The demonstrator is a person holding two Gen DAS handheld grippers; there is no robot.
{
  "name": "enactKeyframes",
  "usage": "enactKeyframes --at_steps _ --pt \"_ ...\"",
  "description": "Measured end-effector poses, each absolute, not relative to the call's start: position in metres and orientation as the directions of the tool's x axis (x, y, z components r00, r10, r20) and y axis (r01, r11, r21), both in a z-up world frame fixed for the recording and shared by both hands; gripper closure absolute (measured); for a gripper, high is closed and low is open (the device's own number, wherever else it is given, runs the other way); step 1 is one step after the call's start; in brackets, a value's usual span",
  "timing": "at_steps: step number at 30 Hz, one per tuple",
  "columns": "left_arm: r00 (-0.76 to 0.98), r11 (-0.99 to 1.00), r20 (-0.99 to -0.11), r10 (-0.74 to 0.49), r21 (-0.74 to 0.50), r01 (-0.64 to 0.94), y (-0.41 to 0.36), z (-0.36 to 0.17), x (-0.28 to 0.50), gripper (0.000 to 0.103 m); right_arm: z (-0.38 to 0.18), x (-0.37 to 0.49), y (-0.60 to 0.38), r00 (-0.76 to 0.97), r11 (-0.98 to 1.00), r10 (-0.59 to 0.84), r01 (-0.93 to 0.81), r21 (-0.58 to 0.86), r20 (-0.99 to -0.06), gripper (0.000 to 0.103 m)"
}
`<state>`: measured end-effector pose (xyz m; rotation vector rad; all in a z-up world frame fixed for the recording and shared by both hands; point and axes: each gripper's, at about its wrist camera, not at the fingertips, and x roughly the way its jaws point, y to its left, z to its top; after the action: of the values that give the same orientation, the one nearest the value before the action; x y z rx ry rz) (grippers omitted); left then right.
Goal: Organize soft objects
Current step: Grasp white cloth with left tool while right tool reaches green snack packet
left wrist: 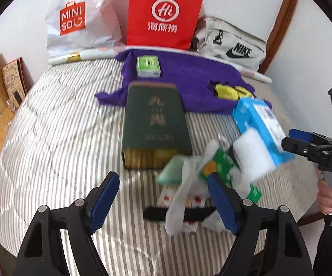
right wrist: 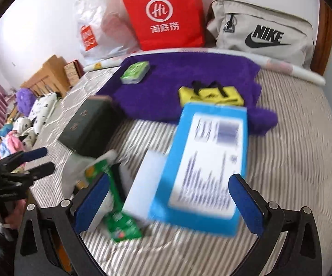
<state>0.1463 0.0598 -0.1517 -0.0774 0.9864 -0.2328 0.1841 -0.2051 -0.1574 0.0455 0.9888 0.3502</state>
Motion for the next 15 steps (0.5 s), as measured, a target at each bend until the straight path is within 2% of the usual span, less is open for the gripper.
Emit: enactKeyframes --at_steps 5,11,14,15 --pt "0.504 0.958 -0.816 -0.283 -0.215 0.19 0.048 -0.168 0.125 0.025 -0.158 0.146 -0.202 0.54 0.95 0.286 -0.268 0.161 -0.791 0.001" --pt "0.507 0.922 -0.792 -0.34 -0.173 0.347 0.001 -0.164 0.109 0.027 -0.163 0.116 -0.214 0.567 0.961 0.256 -0.239 0.141 -0.783 0.002" --pt "0.505 0.897 -0.782 -0.365 -0.149 0.417 -0.021 -0.161 0.109 0.033 -0.165 0.105 -0.223 0.588 0.968 0.227 -0.222 0.115 -0.776 0.003" --pt "0.502 0.891 -0.783 -0.367 -0.141 0.431 -0.027 -0.162 0.111 0.038 -0.166 0.103 -0.225 0.591 0.97 0.219 -0.219 0.107 -0.776 0.004"
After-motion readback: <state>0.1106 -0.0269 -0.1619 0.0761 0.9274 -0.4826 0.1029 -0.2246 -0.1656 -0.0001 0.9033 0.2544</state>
